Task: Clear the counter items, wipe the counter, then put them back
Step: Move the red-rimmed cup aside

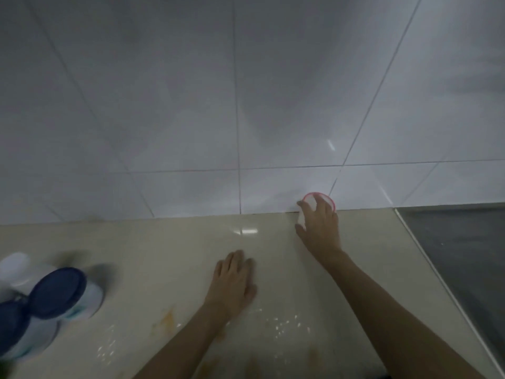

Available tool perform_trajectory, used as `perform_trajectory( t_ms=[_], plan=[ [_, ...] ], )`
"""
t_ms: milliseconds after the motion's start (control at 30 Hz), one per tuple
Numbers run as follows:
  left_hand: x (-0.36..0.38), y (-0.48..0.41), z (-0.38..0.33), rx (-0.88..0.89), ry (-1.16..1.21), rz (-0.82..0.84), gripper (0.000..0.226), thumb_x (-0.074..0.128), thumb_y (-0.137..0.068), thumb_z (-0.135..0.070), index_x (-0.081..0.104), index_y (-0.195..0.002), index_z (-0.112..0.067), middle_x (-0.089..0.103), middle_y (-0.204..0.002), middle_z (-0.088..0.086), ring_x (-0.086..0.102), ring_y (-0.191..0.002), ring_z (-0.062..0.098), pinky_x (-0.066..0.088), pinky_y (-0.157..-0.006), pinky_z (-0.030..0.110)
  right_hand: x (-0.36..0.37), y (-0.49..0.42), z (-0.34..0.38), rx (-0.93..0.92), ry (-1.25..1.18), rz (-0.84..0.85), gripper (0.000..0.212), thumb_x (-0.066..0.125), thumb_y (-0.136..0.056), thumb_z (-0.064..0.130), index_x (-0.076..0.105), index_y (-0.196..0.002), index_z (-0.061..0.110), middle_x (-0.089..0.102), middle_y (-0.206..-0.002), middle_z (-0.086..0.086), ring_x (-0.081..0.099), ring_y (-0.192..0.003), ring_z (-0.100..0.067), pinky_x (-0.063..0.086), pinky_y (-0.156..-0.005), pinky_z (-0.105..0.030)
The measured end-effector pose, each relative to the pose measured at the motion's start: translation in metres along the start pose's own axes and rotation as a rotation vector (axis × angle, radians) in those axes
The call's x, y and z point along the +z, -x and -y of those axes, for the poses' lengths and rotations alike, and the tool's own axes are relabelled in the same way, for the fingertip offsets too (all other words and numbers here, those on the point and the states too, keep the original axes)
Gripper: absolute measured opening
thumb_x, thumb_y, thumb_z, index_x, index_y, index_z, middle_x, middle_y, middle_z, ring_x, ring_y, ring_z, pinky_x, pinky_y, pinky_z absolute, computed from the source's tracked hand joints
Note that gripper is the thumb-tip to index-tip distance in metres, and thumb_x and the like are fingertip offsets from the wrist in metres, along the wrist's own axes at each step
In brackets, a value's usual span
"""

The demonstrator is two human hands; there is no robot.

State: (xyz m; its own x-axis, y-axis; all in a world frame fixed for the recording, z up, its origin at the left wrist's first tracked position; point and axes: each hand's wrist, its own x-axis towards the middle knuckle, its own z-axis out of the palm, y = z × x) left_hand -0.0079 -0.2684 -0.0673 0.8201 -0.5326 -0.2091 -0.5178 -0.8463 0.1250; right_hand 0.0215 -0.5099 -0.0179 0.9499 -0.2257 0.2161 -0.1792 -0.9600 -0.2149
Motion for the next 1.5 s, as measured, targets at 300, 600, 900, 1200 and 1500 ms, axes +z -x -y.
perform_trajectory(
  t_ms=[300, 600, 900, 1200, 1500],
  plan=[
    [0.01, -0.014, 0.003, -0.076, 0.088, -0.025, 0.078, 0.008, -0.075, -0.059, 0.023, -0.145, -0.029, 0.014, -0.159, 0.005, 0.015, -0.146, 0.026, 0.013, -0.119, 0.047, 0.019, -0.021, -0.035, 0.243, -0.31, -0.009, 0.069, 0.079, -0.067, 0.024, 0.046, -0.127, 0.025, 0.032, -0.136, -0.016, 0.046, -0.111, -0.042, 0.048, -0.09, -0.047],
    [-0.006, 0.023, 0.047, -0.109, 0.288, -0.12, 0.049, 0.041, -0.088, -0.042, 0.052, -0.127, -0.015, 0.051, -0.134, 0.01, 0.05, -0.118, 0.031, 0.039, -0.103, 0.034, 0.009, 0.04, 0.062, -0.103, -0.395, 0.033, 0.072, 0.084, -0.057, 0.035, 0.053, -0.122, 0.027, 0.042, -0.126, -0.011, 0.047, -0.117, -0.029, 0.051, -0.09, -0.039],
    [0.018, 0.209, 0.135, -0.454, 0.331, -0.267, 0.05, 0.035, -0.078, -0.038, 0.056, -0.116, -0.014, 0.056, -0.118, 0.008, 0.052, -0.106, 0.03, 0.044, -0.09, 0.038, 0.033, 0.129, 0.235, -0.337, -0.577, 0.228, 0.076, 0.083, -0.054, 0.039, 0.053, -0.122, 0.024, 0.042, -0.126, -0.015, 0.049, -0.113, -0.032, 0.047, -0.096, -0.039],
    [0.058, 0.344, 0.191, -0.644, 0.321, -0.38, 0.037, 0.042, -0.084, -0.035, 0.057, -0.115, -0.019, 0.056, -0.122, 0.003, 0.051, -0.111, 0.024, 0.044, -0.094, 0.036, 0.056, 0.196, 0.369, -0.488, -0.681, 0.353, 0.077, 0.085, -0.054, 0.032, 0.053, -0.123, 0.017, 0.042, -0.121, -0.01, 0.049, -0.106, -0.029, 0.045, -0.095, -0.036],
    [0.074, 0.384, 0.215, -0.599, 0.273, -0.406, 0.026, 0.048, -0.085, -0.03, 0.056, -0.106, -0.018, 0.06, -0.116, 0.004, 0.053, -0.107, 0.023, 0.034, -0.09, 0.028, 0.076, 0.231, 0.436, -0.614, -0.566, 0.366, 0.081, 0.083, -0.056, 0.036, 0.046, -0.127, 0.021, 0.044, -0.132, -0.009, 0.047, -0.117, -0.028, 0.047, -0.096, -0.042]
  ],
)
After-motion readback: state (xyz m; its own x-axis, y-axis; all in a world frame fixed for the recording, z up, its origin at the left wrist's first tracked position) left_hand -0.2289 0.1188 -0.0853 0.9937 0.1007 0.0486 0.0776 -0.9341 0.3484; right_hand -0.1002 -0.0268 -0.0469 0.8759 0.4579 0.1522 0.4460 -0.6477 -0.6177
